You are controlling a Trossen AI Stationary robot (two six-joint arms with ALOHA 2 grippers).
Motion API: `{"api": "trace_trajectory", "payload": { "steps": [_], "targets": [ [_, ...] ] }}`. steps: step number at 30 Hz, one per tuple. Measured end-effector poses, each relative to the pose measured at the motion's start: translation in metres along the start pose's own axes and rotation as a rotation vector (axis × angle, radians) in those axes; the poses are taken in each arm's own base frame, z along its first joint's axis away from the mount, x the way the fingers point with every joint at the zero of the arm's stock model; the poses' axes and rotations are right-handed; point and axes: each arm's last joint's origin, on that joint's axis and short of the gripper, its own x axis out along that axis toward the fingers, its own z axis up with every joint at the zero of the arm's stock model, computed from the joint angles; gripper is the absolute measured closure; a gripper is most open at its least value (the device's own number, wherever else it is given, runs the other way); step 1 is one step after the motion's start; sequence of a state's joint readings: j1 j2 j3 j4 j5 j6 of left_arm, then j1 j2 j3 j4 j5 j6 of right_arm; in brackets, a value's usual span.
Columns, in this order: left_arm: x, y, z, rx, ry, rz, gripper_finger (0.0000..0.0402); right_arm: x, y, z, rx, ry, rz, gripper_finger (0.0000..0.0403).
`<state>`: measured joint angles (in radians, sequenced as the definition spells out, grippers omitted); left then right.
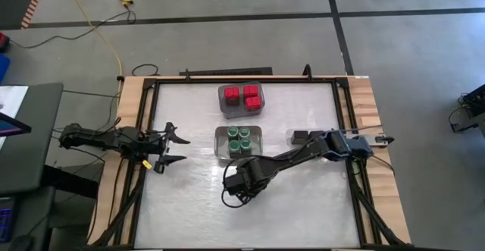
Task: Sort spices by type
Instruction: Put the black spice can into the transparent bin
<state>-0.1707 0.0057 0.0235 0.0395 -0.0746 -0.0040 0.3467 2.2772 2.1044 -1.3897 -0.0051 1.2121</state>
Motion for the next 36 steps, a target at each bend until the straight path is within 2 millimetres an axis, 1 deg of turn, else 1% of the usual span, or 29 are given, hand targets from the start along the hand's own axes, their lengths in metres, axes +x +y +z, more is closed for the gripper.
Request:
{"api": "trace_trajectory", "payload": {
  "steps": [3, 7, 13, 17, 20, 23, 26, 30, 36],
  "targets": [
    [0.000, 0.000, 0.001, 0.004, -0.003, 0.000, 0.0155, 0.000, 0.002, -0.006, 0.105, 0.004, -0.006, 0.0359],
    [0.000, 0.000, 0.001, -0.001, -0.002, 0.000, 0.0155, 0.000, 0.003, -0.013, 0.206, 0.003, -0.009, 0.0327],
    [0.000, 0.000, 0.001, -0.002, -0.001, 0.000, 0.0155, 0.000, 0.006, -0.028, 0.408, 0.003, -0.032, 0.0252],
    [0.000, 0.000, 0.001, 0.003, 0.000, 0.000, 0.0155, 0.001, 0.009, -0.040, 0.614, -0.007, -0.045, 0.0197],
    [0.000, 0.000, 0.001, 0.000, 0.000, 0.000, 0.0155, 0.007, 0.014, -0.051, 0.781, -0.020, -0.050, 0.0161],
    [0.000, 0.000, 0.001, 0.000, 0.000, 0.000, 0.0155, 0.020, 0.022, -0.057, 0.892, -0.045, -0.037, 0.0137],
    [0.000, 0.000, 0.000, 0.000, 0.002, 0.000, 0.0155, 0.031, 0.031, -0.057, 0.928, -0.042, 0.004, 0.0128],
    [0.000, 0.000, 0.000, 0.000, 0.002, 0.000, 0.0155, 0.040, 0.040, -0.046, 0.944, -0.044, 0.090, 0.0126],
    [0.000, 0.000, 0.000, 0.000, 0.002, 0.000, 0.0155, 0.043, 0.036, -0.029, 0.983, -0.082, 0.088, 0.0126]
  ]
}}
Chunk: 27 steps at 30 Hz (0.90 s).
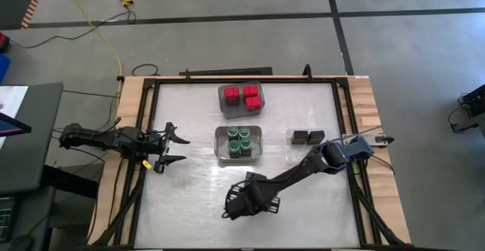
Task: Sort spices by type
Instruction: Put the black spice can into the transparent bin
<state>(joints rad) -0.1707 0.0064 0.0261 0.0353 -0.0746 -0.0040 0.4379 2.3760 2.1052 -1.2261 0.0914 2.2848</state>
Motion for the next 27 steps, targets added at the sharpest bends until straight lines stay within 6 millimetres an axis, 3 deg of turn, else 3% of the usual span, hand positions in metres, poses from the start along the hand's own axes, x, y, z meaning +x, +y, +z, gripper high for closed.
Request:
{"api": "trace_trajectory", "payload": {
  "steps": [8, 16, 27],
  "targets": [
    [0.000, 0.000, 0.000, 0.000, 0.000, 0.000, 0.0155, 0.001, 0.009, 0.005, -0.010, 0.031, 0.024, 0.0126],
    [0.000, 0.000, 0.000, 0.000, 0.000, 0.000, 0.0155, 0.001, 0.005, 0.001, -0.020, 0.024, 0.017, 0.0119],
    [0.000, 0.000, 0.000, 0.000, 0.000, 0.001, 0.0155, 0.000, 0.001, -0.004, -0.009, 0.024, 0.018, 0.0008]
  ]
}}
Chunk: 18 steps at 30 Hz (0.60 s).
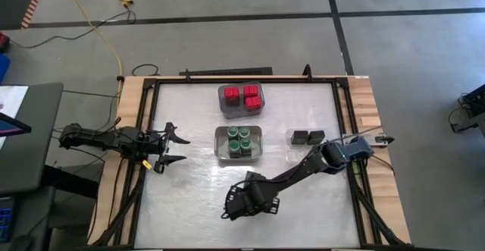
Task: Sort spices by type
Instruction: Put the black spice can into the transparent bin
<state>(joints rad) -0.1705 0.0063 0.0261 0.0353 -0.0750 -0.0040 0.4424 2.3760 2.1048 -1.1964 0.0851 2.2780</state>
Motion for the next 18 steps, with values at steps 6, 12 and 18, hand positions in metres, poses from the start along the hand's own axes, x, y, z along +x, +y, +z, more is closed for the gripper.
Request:
{"api": "trace_trajectory", "payload": {
  "steps": [6, 12, 18],
  "targets": [
    [0.000, 0.000, 0.000, 0.000, 0.000, 0.000, 0.0155, 0.001, 0.005, 0.006, 0.017, -0.026, 0.023, 0.0032],
    [0.000, 0.000, 0.000, 0.000, 0.000, 0.000, 0.0155, 0.001, 0.008, 0.011, 0.051, -0.044, 0.022, 0.0034],
    [0.000, 0.000, 0.000, 0.000, 0.000, 0.000, 0.0155, 0.006, 0.014, 0.024, 0.052, -0.080, -0.018, 0.0034]
  ]
}}
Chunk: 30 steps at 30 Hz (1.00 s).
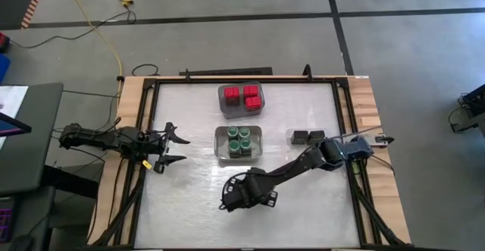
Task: Sort spices by type
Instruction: Put the black spice can into the transparent bin
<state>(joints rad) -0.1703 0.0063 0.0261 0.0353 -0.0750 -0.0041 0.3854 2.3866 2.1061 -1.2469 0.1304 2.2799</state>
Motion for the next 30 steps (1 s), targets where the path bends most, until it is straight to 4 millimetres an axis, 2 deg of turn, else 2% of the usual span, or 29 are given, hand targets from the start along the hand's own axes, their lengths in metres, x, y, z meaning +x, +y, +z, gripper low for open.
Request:
{"api": "trace_trajectory", "payload": {
  "steps": [4, 8, 13, 19, 26, 30],
  "targets": [
    [0.000, 0.000, 0.000, 0.000, 0.000, 0.000, 0.0155, 0.016, 0.008, 0.003, -0.004, -0.005, -0.004, 0.0034],
    [0.000, 0.000, 0.000, 0.000, 0.001, 0.000, 0.0155, 0.028, 0.014, 0.003, -0.031, 0.070, -0.048, 0.0038],
    [0.000, 0.000, 0.000, 0.000, 0.005, 0.001, 0.0155, 0.031, 0.012, 0.000, -0.001, 0.078, -0.069, 0.0064],
    [0.001, 0.000, -0.001, 0.001, 0.012, 0.002, 0.0155, 0.028, 0.007, -0.003, 0.031, 0.038, -0.069, 0.0111],
    [0.001, 0.000, -0.001, 0.001, 0.012, 0.001, 0.0155, 0.021, 0.007, -0.009, 0.013, 0.052, -0.054, 0.0104],
    [0.001, 0.000, -0.001, 0.001, 0.012, 0.002, 0.0155, -0.003, 0.003, -0.014, -0.024, 0.054, -0.072, 0.0091]
  ]
}}
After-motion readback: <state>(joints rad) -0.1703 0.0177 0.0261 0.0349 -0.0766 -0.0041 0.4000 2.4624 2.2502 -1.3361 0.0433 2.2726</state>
